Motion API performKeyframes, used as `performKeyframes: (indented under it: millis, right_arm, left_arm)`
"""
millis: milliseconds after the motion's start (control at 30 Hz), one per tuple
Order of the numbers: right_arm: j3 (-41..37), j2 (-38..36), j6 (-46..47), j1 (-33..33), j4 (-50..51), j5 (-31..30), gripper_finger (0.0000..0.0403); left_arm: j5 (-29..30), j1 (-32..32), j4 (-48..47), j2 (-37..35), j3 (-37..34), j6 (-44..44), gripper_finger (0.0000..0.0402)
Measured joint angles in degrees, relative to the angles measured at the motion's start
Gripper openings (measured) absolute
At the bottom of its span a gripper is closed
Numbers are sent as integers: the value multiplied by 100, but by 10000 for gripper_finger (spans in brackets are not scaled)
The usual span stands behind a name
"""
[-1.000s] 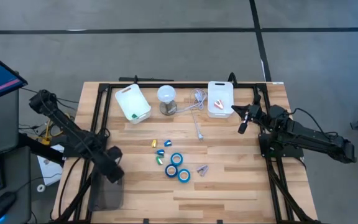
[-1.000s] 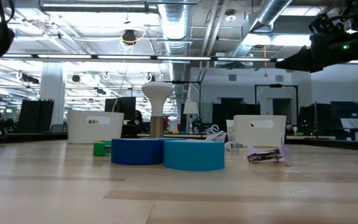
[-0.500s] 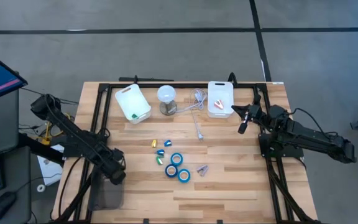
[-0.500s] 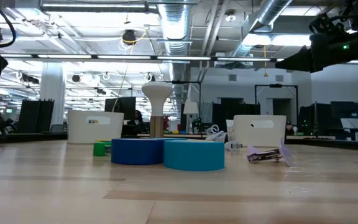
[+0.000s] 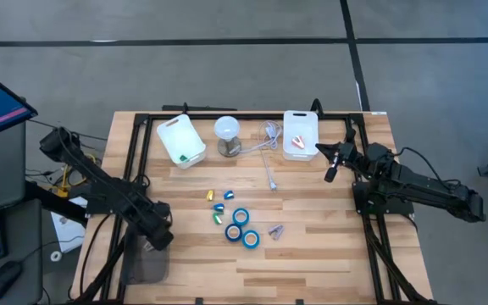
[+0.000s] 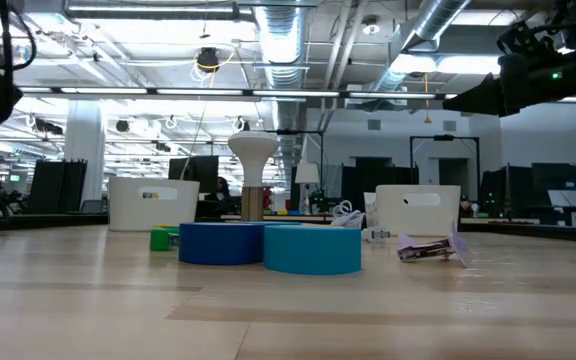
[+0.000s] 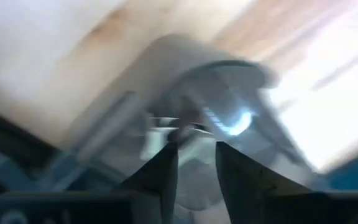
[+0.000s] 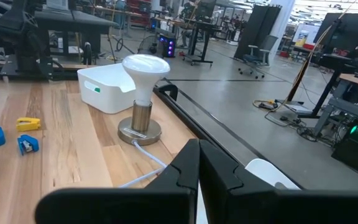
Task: Pick and place Stapler, Stapler remover, tape
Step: Put the yellow stapler into the left white bin
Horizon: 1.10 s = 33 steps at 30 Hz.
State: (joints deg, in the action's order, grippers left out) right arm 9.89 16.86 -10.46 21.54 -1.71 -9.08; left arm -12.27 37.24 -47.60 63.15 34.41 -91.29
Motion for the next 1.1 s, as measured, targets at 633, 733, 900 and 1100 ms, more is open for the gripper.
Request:
performKeyframes:
  millis: [633, 733, 900, 1100]
  right_arm:
    - [-1, -2, 2, 0, -5, 0, 0]
    - [0, -2, 2, 0, -8, 0, 0]
    - [0, -2, 2, 0, -29, 0, 0]
    - [0, 0, 17, -1, -40, 0, 0]
  left_arm:
    - [3227, -643, 1133, -1247, 2, 836, 2]
    - [3271, -1001, 1120, -801, 7, 878, 2]
    - [2966, -1681, 1113, 73, 5, 1261, 2]
    - [2960, -2403, 1168, 553, 446, 2232, 2]
